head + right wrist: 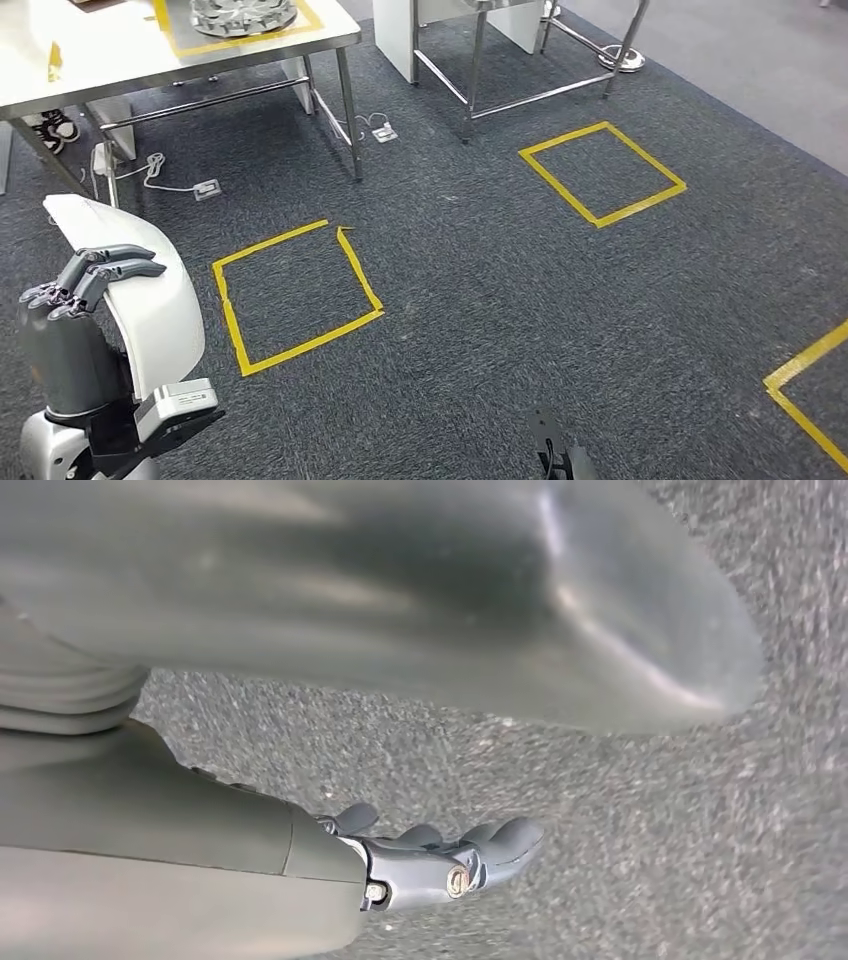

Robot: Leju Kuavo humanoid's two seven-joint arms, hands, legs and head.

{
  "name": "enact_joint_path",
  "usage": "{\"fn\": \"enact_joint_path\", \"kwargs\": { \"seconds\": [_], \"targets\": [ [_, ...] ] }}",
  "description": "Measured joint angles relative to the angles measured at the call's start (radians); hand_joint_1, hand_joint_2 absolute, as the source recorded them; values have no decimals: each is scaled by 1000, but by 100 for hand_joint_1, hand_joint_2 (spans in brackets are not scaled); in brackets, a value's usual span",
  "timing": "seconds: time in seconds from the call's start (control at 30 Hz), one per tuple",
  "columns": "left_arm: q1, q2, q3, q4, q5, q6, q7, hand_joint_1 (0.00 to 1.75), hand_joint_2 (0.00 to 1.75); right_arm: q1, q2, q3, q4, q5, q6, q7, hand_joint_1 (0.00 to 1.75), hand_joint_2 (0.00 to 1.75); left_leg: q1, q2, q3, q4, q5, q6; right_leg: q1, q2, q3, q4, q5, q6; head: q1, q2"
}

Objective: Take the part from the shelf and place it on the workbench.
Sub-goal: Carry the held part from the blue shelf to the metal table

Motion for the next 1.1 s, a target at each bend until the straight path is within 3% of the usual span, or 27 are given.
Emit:
{"fn": "enact_joint_path", "kwargs": {
  "seconds": [0.03, 0.07, 0.13, 0.2, 0.23, 0.33, 0.57, 0.7, 0.8, 0.87, 0.93, 0.97, 1.0, 1.03, 1.1],
  "targets": [
    [2, 0, 0, 0, -8, 5, -1, 175, 175, 1, 0, 0, 0, 0, 4, 0, 0, 0, 0, -14, 0, 2, 0, 0, 0, 2, -7, 4, 14, 0, 0, 0],
    [3, 0, 0, 0, -18, 10, -1, 175, 175, 1, 0, 0, 0, 1, 10, 1, 0, 0, 1, -26, 0, 5, -1, -2, -1, 4, 7, -34, 47, -1, 0, 0],
    [4, -1, -1, 0, -36, 14, 3, 175, 175, -1, 0, 0, 0, 0, 24, -1, 0, 0, 1, -46, -1, 12, -4, -8, -4, 14, 67, -174, 117, -4, 1, 0],
    [3, -1, -1, -2, -36, 0, 11, 175, 175, -7, -1, 0, 0, -8, 36, -7, 0, 0, -3, -59, -6, 19, -8, -16, -5, 24, 104, -263, 142, -11, 2, 0],
    [3, -1, -2, -3, -30, -9, 15, 175, 175, -9, -1, 0, 0, -12, 41, -11, 0, 0, -6, -61, -8, 20, -10, -14, -4, 27, 105, -272, 139, -14, 2, 0],
    [3, -1, -2, -9, -12, -19, 18, 175, 175, -10, 0, -1, 0, -16, 47, -15, 0, 0, -8, -57, -7, 15, -11, 4, -3, 28, 104, -274, 143, -20, 1, 0],
    [3, -1, -3, -12, 13, -20, 9, 175, 175, -9, 0, -2, 0, -6, 48, -9, 0, 0, -8, -52, -2, 12, -10, -3, -3, 33, 104, -274, 143, -26, 1, 0],
    [0, -2, -3, -11, 16, -24, 6, 175, 175, -9, 0, -2, 0, -5, 43, -10, 0, 0, -11, -50, -4, 10, -12, -7, -4, 33, 107, -274, 145, -19, 2, 0],
    [-7, -5, -3, -7, 20, -30, 5, 175, 175, -10, -2, -2, 0, -5, 42, -13, 0, 0, -5, -47, 12, -7, -18, 2, -3, 28, 103, -246, 151, -9, 4, 0],
    [-15, -8, -3, -4, 28, -36, 3, 175, 175, -12, -3, -2, 0, -4, 41, -11, 0, 0, -1, -43, 28, -12, -25, 10, -3, 20, 64, -174, 112, -1, 6, 0],
    [-20, -11, -3, 2, 36, -42, 2, 175, 175, -11, -3, -2, 0, -2, 40, -4, 0, 0, -1, -38, 31, -10, -31, 11, -3, 18, -4, -61, 59, 8, 8, 0],
    [-20, -12, -3, 6, 38, -44, 1, 175, 175, -10, -3, -3, 0, -2, 39, -1, 0, 0, -1, -37, 33, -8, -34, 9, -4, 17, -32, -21, 46, 12, 8, 0],
    [-21, -13, -3, 8, 40, -46, 1, 175, 175, -8, -3, -3, 0, -2, 39, 1, 0, 0, 1, -37, 35, -6, -38, 6, -6, 17, -44, -13, 54, 16, 9, 0],
    [-21, -13, -3, 10, 41, -46, 1, 175, 175, -7, -4, -3, 0, -2, 38, 2, 0, 0, 3, -37, 39, -2, -44, 0, -8, 17, -37, -41, 80, 18, 9, 0],
    [-23, -15, -3, 12, 42, -47, 1, 175, 175, -6, -5, -4, 0, -1, 38, 2, 0, 0, 9, -38, 48, 9, -60, -15, -15, 21, 14, -162, 150, 27, 9, 0]
  ]
}}
